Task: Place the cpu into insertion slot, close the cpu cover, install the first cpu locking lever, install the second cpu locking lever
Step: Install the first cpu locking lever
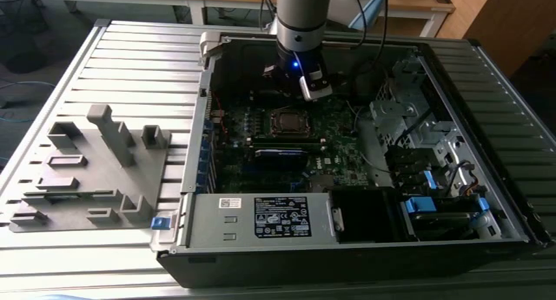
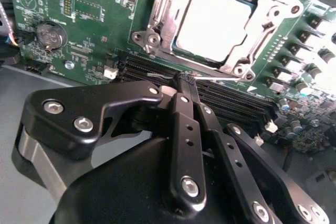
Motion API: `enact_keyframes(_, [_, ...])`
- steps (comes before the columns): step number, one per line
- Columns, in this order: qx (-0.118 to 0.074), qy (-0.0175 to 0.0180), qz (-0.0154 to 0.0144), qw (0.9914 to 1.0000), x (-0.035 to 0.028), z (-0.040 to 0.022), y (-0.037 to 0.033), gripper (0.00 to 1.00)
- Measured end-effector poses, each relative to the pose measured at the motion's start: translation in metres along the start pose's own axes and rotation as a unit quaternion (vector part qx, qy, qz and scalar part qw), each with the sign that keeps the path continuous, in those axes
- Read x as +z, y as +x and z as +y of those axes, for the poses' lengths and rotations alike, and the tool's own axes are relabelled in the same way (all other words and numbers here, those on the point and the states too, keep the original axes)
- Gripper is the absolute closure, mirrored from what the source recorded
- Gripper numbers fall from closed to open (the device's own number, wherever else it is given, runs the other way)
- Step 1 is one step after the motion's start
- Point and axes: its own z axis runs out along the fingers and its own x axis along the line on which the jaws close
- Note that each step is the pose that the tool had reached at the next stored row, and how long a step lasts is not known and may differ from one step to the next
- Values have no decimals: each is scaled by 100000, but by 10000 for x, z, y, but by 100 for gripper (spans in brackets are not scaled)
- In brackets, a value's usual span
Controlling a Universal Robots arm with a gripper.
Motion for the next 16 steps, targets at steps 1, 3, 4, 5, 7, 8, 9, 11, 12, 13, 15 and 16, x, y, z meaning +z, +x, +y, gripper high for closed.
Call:
enact_keyframes(1, [-22, -25, -141, 100000, 1, -1, 1, 89])
enact_keyframes(3, [-80, -110, -486, 99999, 5, -2, 4, 89])
enact_keyframes(4, [-113, -153, -699, 99997, 6, -3, 8, 89])
enact_keyframes(5, [-149, -197, -922, 99995, 8, -4, 11, 89])
enact_keyframes(7, [-212, -288, -1328, 99991, 12, -6, 19, 89])
enact_keyframes(8, [-185, -299, -1421, 99989, 13, -7, 22, 89])
enact_keyframes(9, [-115, -293, -1446, 99989, 13, -7, 23, 89])
enact_keyframes(11, [161, -275, -1505, 99988, 13, -8, 25, 89])
enact_keyframes(12, [440, -261, -1559, 99987, 13, -8, 28, 89])
enact_keyframes(13, [882, -235, -1644, 99982, 14, -8, 30, 89])
enact_keyframes(15, [2242, -154, -1912, 99956, 18, -8, 31, 89])
enact_keyframes(16, [2948, -113, -2052, 99935, 20, -9, 31, 89])
